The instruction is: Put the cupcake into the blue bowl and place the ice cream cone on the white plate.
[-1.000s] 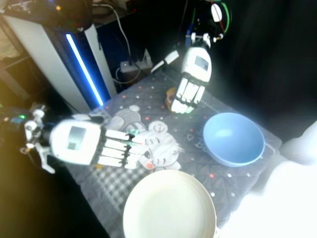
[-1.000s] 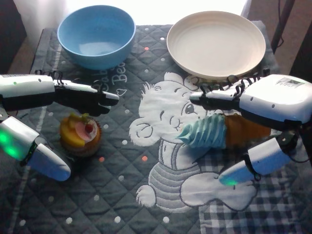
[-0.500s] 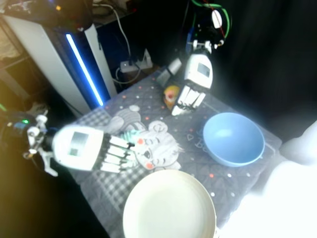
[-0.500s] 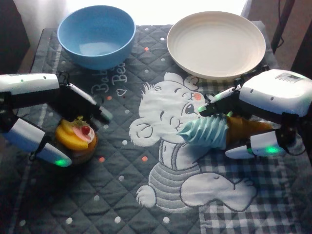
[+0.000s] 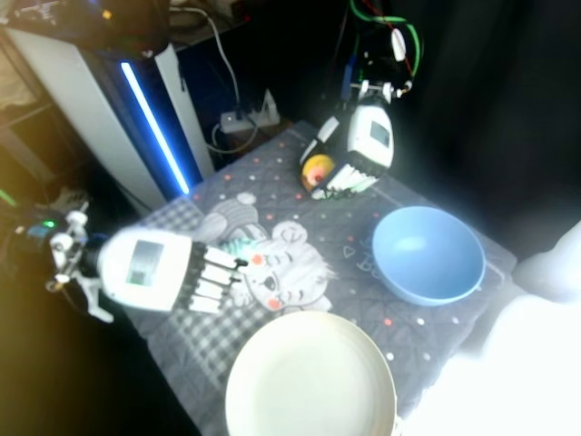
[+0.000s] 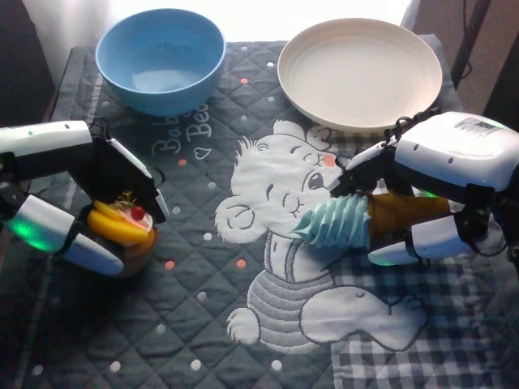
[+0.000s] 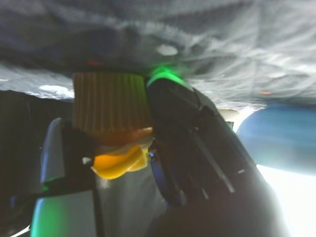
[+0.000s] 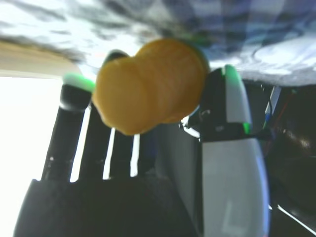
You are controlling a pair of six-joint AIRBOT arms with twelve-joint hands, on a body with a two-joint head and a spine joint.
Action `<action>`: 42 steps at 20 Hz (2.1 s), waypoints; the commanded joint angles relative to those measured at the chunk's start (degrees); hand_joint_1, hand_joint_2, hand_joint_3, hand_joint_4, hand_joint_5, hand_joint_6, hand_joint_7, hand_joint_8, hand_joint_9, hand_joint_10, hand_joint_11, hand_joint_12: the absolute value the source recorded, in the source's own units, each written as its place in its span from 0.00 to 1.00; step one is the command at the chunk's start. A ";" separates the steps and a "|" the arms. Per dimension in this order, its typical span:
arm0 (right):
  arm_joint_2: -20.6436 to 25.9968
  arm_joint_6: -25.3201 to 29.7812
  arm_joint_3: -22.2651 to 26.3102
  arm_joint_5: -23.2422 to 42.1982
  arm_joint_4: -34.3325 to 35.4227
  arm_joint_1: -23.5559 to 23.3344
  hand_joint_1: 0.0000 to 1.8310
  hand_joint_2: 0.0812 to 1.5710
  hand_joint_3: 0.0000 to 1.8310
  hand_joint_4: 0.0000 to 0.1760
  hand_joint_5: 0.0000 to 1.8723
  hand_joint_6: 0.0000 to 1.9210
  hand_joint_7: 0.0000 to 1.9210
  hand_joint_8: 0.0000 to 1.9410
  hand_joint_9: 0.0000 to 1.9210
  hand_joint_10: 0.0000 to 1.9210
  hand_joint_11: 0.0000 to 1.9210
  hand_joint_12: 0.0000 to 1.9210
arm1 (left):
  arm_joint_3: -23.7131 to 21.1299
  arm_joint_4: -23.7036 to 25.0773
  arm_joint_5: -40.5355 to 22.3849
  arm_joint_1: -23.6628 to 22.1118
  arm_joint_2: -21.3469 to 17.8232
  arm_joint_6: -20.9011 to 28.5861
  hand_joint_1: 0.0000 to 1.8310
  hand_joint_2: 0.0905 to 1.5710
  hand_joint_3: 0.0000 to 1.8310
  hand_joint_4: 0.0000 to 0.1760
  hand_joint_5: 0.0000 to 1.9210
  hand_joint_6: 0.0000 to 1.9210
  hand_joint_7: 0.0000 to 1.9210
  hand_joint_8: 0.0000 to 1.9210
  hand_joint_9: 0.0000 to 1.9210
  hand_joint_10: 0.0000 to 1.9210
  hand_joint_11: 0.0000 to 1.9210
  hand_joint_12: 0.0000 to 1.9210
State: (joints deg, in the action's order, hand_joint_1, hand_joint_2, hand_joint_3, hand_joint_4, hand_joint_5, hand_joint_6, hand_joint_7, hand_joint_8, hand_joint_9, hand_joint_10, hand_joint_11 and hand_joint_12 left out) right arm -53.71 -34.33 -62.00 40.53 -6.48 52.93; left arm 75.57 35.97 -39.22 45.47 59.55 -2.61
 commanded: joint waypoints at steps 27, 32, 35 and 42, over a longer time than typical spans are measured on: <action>-7.86 -13.70 -18.58 -7.06 7.79 -26.81 0.70 0.66 0.00 0.00 0.52 0.42 0.64 0.38 0.72 0.21 0.58 0.63 | 15.42 -3.83 11.46 -29.07 7.07 -8.38 0.70 0.63 0.00 0.00 0.56 0.35 0.67 0.31 0.79 0.00 0.60 0.61; -11.77 -13.70 -24.04 -11.87 10.73 -27.20 0.71 0.65 0.00 0.00 0.56 0.35 0.66 0.36 0.74 0.20 0.61 0.58 | 20.15 -1.70 17.27 -29.60 12.48 -6.96 0.71 0.65 0.00 0.00 0.59 0.25 0.62 0.45 0.83 0.02 0.62 0.66; -12.10 -13.70 -24.55 -12.55 11.61 -27.20 0.71 0.65 0.00 0.00 0.57 0.33 0.64 0.38 0.74 0.19 0.61 0.60 | 20.55 -0.58 19.08 -30.01 13.41 -6.92 0.71 0.64 0.00 0.00 0.56 0.31 0.64 0.39 0.84 0.02 0.64 0.57; -12.14 -13.70 -24.54 -12.58 11.88 -27.20 0.70 0.65 0.00 0.00 0.57 0.35 0.63 0.39 0.72 0.19 0.59 0.59 | 20.30 0.38 19.64 -29.96 13.62 -6.75 0.70 0.65 0.00 0.00 0.52 0.40 0.64 0.38 0.75 0.00 0.47 0.62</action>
State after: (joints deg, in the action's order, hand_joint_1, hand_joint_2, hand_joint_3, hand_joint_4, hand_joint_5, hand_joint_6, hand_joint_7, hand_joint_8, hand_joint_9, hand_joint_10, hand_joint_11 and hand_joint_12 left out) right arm -65.93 -48.16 -86.39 20.91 4.80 26.63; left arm 95.85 37.65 -14.76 16.67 73.08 -9.85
